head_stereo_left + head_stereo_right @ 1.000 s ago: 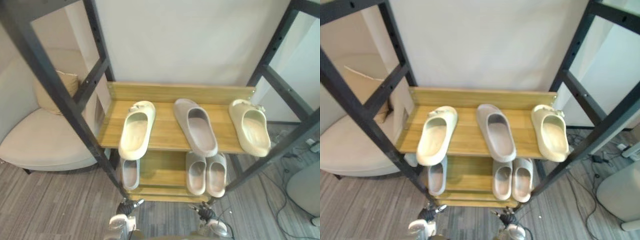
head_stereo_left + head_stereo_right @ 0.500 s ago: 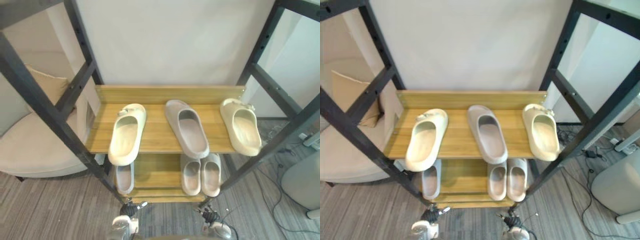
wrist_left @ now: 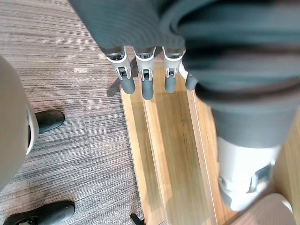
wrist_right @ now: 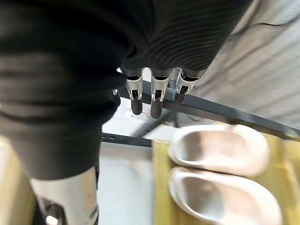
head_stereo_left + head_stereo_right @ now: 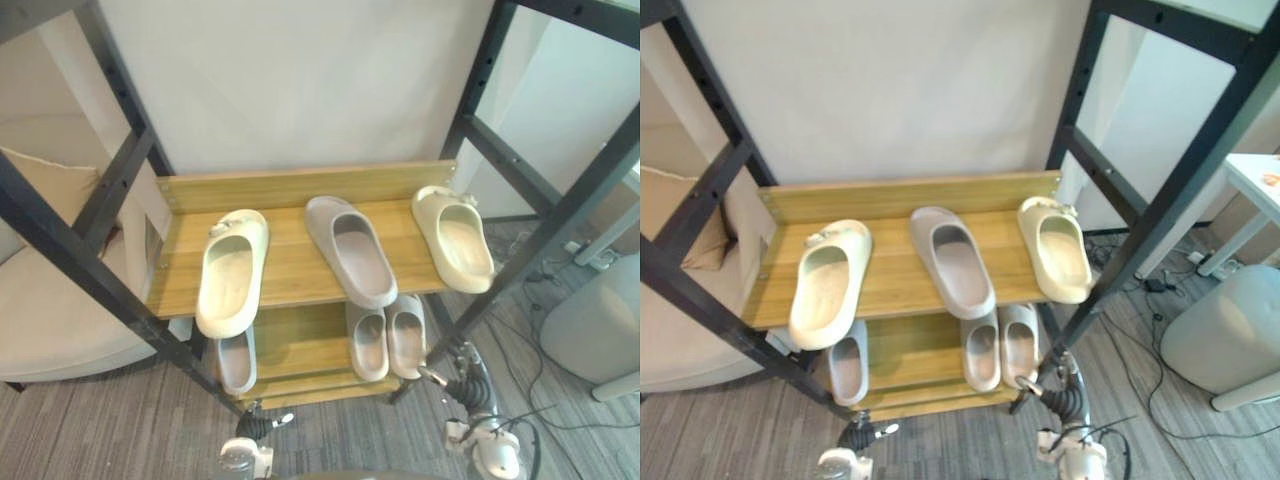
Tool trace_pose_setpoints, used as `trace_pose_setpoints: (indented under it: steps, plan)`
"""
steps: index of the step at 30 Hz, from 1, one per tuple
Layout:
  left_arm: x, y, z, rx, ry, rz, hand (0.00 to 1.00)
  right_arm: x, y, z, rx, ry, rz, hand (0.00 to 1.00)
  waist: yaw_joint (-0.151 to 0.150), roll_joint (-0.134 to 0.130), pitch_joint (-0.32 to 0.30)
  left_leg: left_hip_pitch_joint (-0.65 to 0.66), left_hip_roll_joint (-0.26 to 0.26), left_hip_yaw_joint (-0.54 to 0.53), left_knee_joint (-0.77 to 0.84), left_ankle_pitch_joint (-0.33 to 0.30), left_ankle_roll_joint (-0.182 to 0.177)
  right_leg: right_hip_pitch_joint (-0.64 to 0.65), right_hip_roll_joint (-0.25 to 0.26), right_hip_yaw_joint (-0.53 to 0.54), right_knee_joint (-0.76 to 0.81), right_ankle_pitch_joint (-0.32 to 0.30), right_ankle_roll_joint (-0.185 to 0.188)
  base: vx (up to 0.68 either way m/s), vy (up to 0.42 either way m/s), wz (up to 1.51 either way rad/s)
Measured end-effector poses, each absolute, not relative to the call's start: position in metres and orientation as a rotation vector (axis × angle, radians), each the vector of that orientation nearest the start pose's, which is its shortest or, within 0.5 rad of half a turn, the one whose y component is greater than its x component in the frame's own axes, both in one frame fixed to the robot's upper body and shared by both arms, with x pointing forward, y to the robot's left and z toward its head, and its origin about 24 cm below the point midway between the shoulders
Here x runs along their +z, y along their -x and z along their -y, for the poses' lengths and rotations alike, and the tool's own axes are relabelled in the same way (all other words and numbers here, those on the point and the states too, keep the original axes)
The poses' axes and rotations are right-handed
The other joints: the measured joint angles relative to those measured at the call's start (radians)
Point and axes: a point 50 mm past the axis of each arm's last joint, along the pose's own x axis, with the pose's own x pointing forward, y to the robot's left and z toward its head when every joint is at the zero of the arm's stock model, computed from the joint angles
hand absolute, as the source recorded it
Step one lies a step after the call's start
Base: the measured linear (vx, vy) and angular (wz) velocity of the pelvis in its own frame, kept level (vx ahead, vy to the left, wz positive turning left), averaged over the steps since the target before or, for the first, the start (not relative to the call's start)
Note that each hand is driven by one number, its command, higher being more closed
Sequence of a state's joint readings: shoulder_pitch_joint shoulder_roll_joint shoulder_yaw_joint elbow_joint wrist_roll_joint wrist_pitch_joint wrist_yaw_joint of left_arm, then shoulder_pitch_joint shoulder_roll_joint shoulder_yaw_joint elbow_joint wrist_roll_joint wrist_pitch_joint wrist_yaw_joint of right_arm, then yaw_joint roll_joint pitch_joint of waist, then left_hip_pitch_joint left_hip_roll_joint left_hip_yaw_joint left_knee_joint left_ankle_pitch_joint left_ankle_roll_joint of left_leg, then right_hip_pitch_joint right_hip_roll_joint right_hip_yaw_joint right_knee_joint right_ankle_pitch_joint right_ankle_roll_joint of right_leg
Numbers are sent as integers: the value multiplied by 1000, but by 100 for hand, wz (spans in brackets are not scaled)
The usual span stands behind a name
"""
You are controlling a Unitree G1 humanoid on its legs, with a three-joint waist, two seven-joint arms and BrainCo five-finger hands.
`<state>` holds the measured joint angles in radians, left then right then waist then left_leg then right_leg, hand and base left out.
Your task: Organize the slippers on the shoe rack
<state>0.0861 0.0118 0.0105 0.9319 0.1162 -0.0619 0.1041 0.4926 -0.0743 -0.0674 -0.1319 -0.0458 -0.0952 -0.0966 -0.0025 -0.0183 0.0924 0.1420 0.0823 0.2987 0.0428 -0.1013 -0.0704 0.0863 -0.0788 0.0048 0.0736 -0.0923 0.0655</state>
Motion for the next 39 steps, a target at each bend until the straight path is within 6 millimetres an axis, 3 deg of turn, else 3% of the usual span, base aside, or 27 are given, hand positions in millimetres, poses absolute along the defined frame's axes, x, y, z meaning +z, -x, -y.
trace_pose_setpoints:
  steps: [5, 9, 17, 28, 33, 39]
  plan:
    - [-149, -122, -154, 61, -126, -944, 0, 27, -137, 217, -303, 222, -109, 0, -7, 18, -7, -3, 2, 21, 43, -33, 6, -7, -3, 19, 20, -5, 7, -13, 16, -15]
    - [-150, -121, -141, 11, -116, -943, 0, 58, -133, 213, -301, 244, 17, 0, -15, 27, -16, -20, -5, 23, 73, -50, 18, -21, -15, 27, 46, -17, 21, -7, 17, -4]
    - [-148, -122, -131, -65, -151, -920, 0, 98, -133, 205, -281, 258, 221, 0, -14, 26, -21, -37, -8, 22, 111, -76, 26, -27, -23, 29, 61, -22, 29, 0, 0, 0]
    - [-151, -117, -127, -88, -145, -937, 0, 120, -144, 199, -244, 262, 362, 0, -15, 21, -35, -54, -23, 9, 115, -77, 31, -33, -35, 29, 56, -22, 33, 4, 10, 3]
    - [-153, -114, -131, -132, -182, -941, 0, 137, -169, 200, -195, 282, 494, 0, -18, 14, -39, -76, -45, -38, 114, -66, 47, -25, -49, 12, 25, -9, 39, 7, 27, 19]
    - [-153, -115, -142, -145, -229, -935, 0, 136, -194, 203, -167, 250, 511, 0, -19, 1, -42, -97, -64, -72, 114, -59, 53, -21, -59, 6, 9, -9, 39, -5, 24, 18]
